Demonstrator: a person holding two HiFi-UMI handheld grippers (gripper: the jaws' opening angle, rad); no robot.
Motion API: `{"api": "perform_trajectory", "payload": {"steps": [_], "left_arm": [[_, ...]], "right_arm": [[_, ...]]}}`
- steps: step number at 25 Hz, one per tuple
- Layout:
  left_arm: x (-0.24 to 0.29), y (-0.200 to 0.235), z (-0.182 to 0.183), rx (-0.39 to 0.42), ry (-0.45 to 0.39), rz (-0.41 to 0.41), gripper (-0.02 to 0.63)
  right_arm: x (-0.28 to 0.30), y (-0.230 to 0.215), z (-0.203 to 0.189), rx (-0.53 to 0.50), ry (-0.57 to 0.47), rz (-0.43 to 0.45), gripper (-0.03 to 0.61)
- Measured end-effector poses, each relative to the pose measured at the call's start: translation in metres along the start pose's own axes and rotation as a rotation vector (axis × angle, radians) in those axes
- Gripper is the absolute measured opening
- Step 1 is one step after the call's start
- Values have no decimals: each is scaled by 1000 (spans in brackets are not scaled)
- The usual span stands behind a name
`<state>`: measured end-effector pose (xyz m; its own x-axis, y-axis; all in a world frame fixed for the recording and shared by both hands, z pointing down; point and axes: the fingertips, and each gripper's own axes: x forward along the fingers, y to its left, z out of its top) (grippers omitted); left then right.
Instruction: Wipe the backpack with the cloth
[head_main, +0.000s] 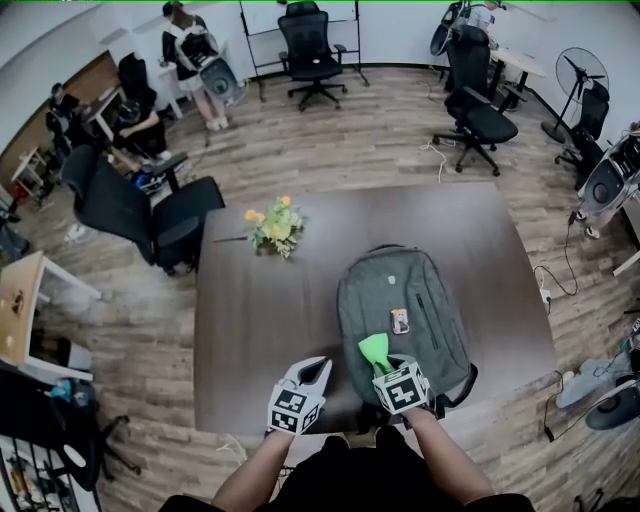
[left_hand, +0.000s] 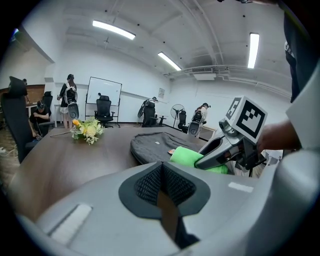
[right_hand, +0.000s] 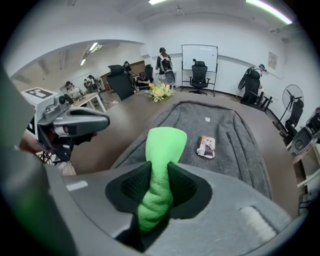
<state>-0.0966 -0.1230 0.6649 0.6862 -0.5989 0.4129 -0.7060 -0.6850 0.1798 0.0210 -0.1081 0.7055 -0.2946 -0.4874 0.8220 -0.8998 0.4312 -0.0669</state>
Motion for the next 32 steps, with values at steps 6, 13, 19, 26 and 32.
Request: {"api": "perform_trajectory", "payload": {"steps": [6, 13, 19, 26, 32], "left_arm": [[5, -6, 3, 10, 1, -4, 20], [12, -17, 8, 12, -2, -7, 20], [17, -27, 16, 22, -9, -9, 20], [23, -33, 19, 29, -3, -12, 20], [28, -36, 20, 35, 5, -8, 20]], "right_arm": [[-11, -21, -6, -25, 20, -59, 103], [-21, -46, -12, -46, 28, -102, 103], [-33, -65, -17, -134, 40, -181, 103], [-39, -88, -22, -57, 27, -179, 103], [-52, -114, -34, -47, 47, -231, 103]]}}
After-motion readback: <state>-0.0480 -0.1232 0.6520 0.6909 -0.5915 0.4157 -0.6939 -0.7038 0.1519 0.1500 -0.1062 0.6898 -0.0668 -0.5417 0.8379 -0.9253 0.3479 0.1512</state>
